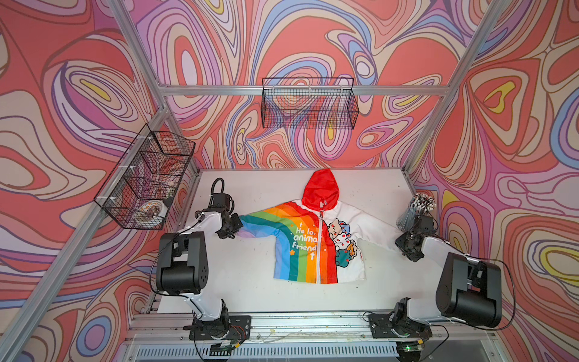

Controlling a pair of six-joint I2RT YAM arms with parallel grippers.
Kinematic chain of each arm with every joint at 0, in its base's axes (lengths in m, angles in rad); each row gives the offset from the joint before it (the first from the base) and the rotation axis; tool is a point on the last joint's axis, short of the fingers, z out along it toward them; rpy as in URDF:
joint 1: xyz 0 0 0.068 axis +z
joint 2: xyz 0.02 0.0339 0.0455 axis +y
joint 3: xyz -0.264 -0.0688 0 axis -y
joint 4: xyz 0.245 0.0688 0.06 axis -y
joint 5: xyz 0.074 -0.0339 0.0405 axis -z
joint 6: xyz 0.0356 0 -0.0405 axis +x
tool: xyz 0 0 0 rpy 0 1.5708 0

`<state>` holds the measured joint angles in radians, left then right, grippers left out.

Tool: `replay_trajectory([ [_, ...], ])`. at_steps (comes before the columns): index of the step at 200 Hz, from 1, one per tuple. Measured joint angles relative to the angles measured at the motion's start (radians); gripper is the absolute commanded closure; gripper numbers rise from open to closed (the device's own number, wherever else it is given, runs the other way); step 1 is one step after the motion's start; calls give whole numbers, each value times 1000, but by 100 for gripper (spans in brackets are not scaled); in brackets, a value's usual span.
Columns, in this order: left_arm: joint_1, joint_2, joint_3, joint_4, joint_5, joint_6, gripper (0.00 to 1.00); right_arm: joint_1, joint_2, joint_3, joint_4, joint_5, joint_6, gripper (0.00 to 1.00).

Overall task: Unzip the jacket
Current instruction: Flatten out the jacket at the center of the board.

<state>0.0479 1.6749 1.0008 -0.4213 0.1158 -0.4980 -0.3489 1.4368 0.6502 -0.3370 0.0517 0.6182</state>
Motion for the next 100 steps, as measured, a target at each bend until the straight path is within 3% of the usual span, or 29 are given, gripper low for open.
replay_trajectory([
  [36,0,-7,0,-2,14,-2,100,-13,11,0,26,-30,1,75],
  [75,0,-89,3,-13,25,-9,100,-34,6,-1,38,-58,-1,100],
  [100,0,-148,45,-53,21,-14,100,-41,-47,-7,18,-54,0,100],
])
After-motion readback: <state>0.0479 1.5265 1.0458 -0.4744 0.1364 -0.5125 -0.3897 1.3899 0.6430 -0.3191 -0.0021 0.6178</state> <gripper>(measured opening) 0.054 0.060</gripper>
